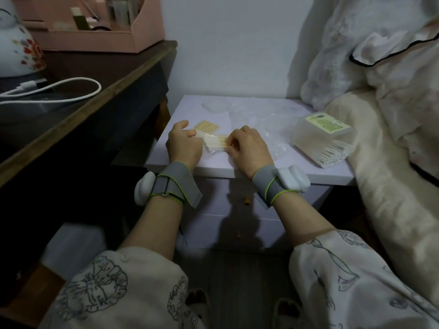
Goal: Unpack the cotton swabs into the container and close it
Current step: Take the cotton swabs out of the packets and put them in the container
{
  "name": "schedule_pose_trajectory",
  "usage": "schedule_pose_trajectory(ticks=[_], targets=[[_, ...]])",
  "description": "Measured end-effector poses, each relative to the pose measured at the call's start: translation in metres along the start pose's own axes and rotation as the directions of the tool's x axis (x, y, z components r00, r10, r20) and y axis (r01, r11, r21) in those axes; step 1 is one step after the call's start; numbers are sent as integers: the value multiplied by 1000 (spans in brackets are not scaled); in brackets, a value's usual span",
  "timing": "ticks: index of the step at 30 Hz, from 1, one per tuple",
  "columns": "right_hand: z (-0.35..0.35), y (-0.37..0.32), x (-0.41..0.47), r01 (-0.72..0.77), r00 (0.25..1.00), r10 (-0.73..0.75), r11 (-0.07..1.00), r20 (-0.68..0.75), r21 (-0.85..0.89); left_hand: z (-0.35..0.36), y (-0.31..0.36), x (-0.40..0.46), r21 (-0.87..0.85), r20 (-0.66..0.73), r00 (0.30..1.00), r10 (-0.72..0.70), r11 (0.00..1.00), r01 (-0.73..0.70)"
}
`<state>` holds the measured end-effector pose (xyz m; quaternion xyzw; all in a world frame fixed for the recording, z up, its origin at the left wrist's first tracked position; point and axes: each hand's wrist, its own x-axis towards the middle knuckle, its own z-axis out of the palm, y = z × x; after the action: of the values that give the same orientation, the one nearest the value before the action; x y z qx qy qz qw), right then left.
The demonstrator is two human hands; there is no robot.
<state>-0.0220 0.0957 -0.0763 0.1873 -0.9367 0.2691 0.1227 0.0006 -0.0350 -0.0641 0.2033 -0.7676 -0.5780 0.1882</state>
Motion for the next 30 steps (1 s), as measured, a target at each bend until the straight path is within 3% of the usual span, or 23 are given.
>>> schedule_pose_trajectory(ticks=[3, 8, 12, 18, 23, 30], targets=[[-4, 0, -2, -21, 997, 26, 998, -70, 67, 1, 3, -4, -91, 18, 1000, -3, 996, 5], [-10, 5, -3, -42, 983, 67, 988, -171, 146, 6, 11, -13, -179, 129, 984, 126, 979, -102], [-16, 7, -5, -67, 977, 125, 951, -175, 301, 5, 15, -13, -103, 118, 972, 203, 976, -191], [-42, 2, -7, -110, 958, 264, 696, -111, 710, 11, 27, -21, 14, 152, 933, 326, 943, -331], [-53, 4, -12, -132, 975, 220, 695, -34, 706, 19, 31, -32, 93, 235, 898, 372, 911, -402], [-61, 17, -17, -121, 978, 201, 767, -58, 630, 27, 37, -40, 111, 274, 879, 391, 895, -433]])
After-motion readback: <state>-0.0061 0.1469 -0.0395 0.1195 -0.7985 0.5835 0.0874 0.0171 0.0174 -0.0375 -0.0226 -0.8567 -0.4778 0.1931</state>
